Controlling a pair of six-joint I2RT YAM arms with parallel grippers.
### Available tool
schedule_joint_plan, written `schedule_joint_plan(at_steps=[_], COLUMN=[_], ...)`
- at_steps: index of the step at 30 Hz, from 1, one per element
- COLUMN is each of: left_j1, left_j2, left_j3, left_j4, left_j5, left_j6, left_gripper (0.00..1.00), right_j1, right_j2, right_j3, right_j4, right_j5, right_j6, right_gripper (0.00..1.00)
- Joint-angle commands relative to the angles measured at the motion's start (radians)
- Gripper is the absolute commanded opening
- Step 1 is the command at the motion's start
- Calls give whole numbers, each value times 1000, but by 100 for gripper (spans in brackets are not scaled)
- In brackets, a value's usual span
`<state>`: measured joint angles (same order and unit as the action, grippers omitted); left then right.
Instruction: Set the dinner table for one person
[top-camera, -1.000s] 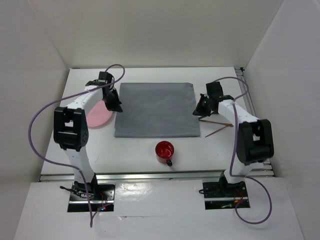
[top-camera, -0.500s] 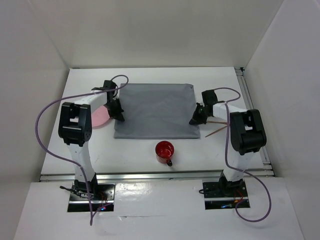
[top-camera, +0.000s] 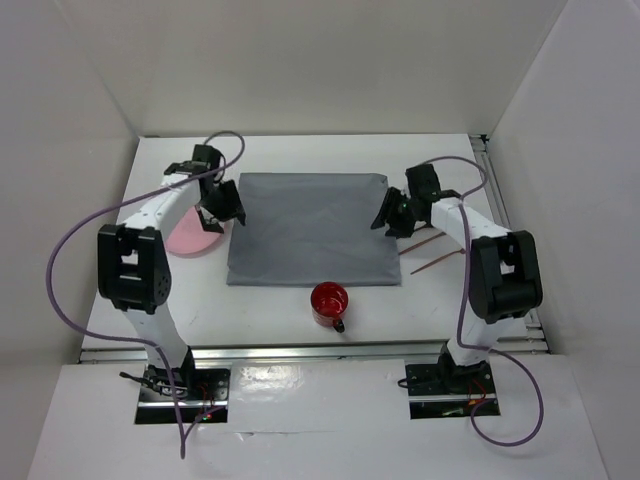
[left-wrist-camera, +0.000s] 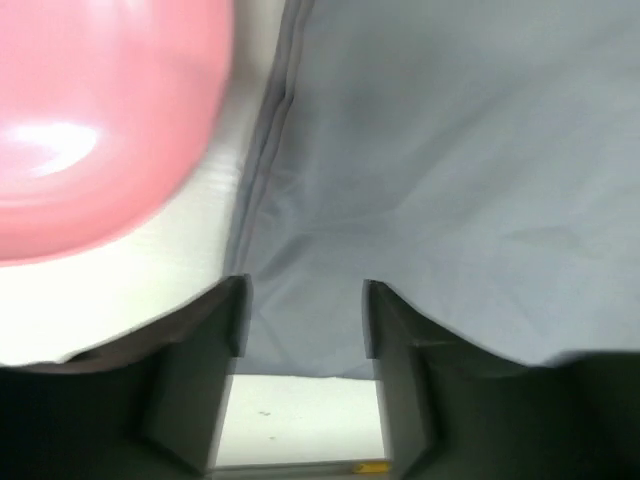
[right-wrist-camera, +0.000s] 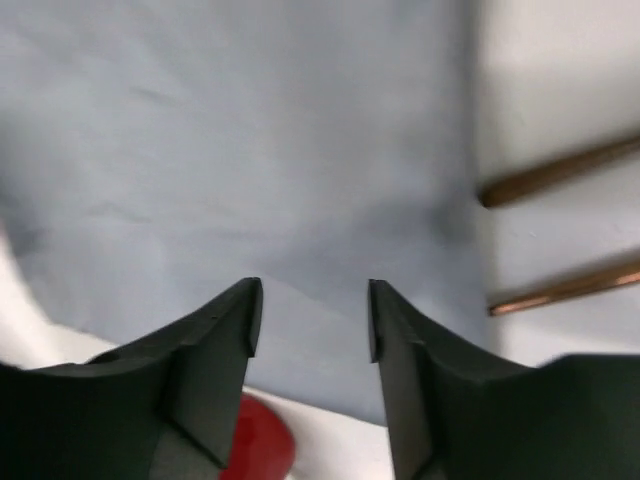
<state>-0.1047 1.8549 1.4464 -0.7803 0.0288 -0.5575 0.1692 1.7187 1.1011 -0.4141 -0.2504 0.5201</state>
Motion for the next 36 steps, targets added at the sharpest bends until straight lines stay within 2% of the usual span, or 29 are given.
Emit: schedule_joint_plan(at_steps=[1, 2, 3, 4, 8, 14, 17, 21, 27, 28, 30, 36], left_j1=[81, 114, 149, 216, 345, 430, 439, 450, 450, 450, 450, 450], left_j2=[-103, -117, -117, -128, -164, -115, -73, -2, 49, 49, 49, 0], left_j3=[62, 51, 39, 8, -72, -112, -133, -144, -165, -165, -147, -123], left_j4=[-42, -42, -33, -33, 9, 23, 58, 79, 110, 110, 101, 101], left_j5=[-69, -40, -27, -17, 20, 23, 14, 36, 16, 16, 16, 46], left_j6=[-48, -64, -96, -111, -174, -223, -234, -255, -265, -265, -265, -210], left_gripper=[76, 82, 85, 86, 86, 84, 82, 69, 62, 50, 44, 52], right_j1=[23, 23, 23, 32, 41, 41, 41, 41, 41, 41, 41, 41], right_j2=[-108, -128, -137, -137, -180, -214, -223, -244, -292, -292, -301, -311], right_j3=[112, 112, 123, 123, 92, 65, 56, 46, 28, 28, 28, 28], right_j4=[-18, -18, -18, -18, -18, -8, -29, -49, -72, -72, -84, -95], right_j5=[-41, -41, -41, -53, -64, -75, -66, -46, -15, -15, -3, 7], right_j6=[-25, -25, -25, -25, -5, -5, -15, -25, -15, -15, -15, -15], right_gripper=[59, 64, 70, 71, 73, 74, 74, 76, 77, 79, 79, 79])
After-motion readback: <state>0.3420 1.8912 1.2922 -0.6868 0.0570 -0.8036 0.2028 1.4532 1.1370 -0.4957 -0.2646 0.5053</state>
